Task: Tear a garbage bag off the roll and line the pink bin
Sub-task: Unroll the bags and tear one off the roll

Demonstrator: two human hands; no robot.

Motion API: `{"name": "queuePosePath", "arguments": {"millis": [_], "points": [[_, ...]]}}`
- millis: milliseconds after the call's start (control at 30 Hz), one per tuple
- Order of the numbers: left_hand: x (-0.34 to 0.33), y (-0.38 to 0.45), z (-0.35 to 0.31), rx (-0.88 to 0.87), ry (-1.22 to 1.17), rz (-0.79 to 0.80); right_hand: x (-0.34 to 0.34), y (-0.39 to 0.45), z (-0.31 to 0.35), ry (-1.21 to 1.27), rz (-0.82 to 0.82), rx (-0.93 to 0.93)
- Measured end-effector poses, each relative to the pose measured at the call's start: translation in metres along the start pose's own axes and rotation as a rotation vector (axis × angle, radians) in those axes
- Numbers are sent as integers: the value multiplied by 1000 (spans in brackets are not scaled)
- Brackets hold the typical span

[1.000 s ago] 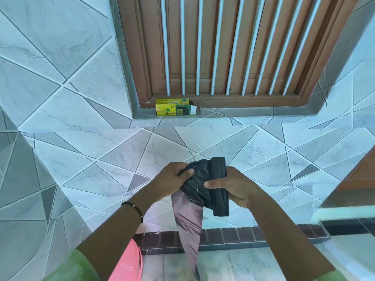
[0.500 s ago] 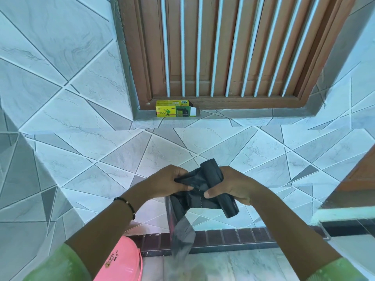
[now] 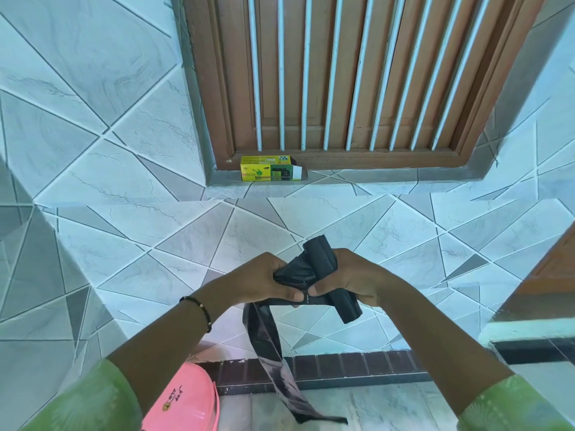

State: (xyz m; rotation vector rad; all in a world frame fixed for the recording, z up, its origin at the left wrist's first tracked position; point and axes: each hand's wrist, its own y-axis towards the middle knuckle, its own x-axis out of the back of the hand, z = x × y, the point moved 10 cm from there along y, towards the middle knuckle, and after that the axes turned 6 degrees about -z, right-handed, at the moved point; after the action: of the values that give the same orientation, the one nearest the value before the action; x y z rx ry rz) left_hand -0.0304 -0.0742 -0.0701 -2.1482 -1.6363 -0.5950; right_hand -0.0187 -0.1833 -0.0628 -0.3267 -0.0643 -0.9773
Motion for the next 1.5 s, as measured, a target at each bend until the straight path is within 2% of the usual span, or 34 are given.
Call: {"name": "queuePosePath", "arguments": {"millis": [200,433,767,1267,1367,1500], "points": [[-1,-5,-10,-2,2,94,-3,1,4,-125,-12,12],[-10,-8,-17,-1,228,205,-12,3,7,-269,32,2],[-10,-6,-18,-7,459,196,-16,8,8,-420,42,-12],[-13,1,-28,1,577,204,-12,12,13,-464,12,24],[-10,2,-26,-10,569,157,-9,14,14,-456,-25,39],[-6,0,-21,5,441,137,-3,15,10,-438,-46,28]]}}
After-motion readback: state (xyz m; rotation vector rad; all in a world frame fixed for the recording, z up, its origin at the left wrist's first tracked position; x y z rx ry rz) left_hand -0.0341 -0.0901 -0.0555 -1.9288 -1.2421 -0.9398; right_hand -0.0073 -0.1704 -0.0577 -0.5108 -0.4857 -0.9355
